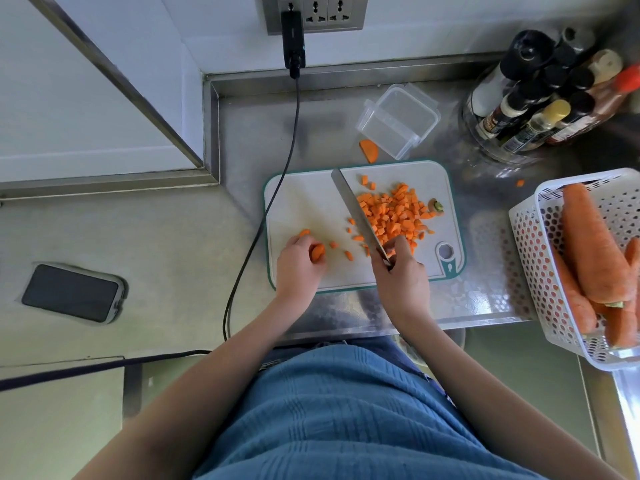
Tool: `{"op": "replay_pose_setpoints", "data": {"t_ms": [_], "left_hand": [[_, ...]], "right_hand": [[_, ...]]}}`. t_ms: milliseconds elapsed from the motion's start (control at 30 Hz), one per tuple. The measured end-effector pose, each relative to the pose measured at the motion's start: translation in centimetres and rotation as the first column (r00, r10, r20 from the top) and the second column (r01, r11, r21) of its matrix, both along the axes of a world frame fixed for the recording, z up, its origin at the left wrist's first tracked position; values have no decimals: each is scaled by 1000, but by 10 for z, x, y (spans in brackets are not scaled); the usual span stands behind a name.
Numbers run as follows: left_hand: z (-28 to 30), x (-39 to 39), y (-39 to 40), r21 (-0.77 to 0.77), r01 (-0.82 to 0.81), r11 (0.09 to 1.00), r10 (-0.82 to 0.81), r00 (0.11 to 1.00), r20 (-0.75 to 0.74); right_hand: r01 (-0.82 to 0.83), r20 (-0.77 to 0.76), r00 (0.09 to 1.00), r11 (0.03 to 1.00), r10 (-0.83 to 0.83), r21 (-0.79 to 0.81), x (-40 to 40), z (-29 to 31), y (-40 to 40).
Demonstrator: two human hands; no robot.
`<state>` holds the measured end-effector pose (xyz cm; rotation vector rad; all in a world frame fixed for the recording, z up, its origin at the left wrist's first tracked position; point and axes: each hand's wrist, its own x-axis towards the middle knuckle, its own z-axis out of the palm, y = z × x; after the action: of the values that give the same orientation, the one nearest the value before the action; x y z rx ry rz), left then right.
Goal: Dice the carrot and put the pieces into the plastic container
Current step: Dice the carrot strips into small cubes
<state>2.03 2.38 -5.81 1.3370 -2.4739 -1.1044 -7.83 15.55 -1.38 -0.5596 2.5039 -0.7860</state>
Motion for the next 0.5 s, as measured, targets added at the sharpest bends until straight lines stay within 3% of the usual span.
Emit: {"op": "replay_pose_setpoints", "data": {"t_ms": [167, 233, 367, 500], "left_hand": [[9, -2, -1, 375, -182, 909, 255, 954, -155], [18, 1, -4, 363, -158, 918, 247, 945, -213], [15, 7, -20, 109, 77, 991, -55, 980, -190], [7, 1, -36, -66, 453, 889, -457, 888, -48]], "right_hand": [[13, 27, 1000, 1000, -13, -2, 0, -3, 2], [26, 41, 999, 1000, -26, 3, -1, -4, 4], [49, 42, 998, 999, -50, 16, -4, -7, 7], [67, 48, 997, 998, -67, 8, -8, -8, 7]]}}
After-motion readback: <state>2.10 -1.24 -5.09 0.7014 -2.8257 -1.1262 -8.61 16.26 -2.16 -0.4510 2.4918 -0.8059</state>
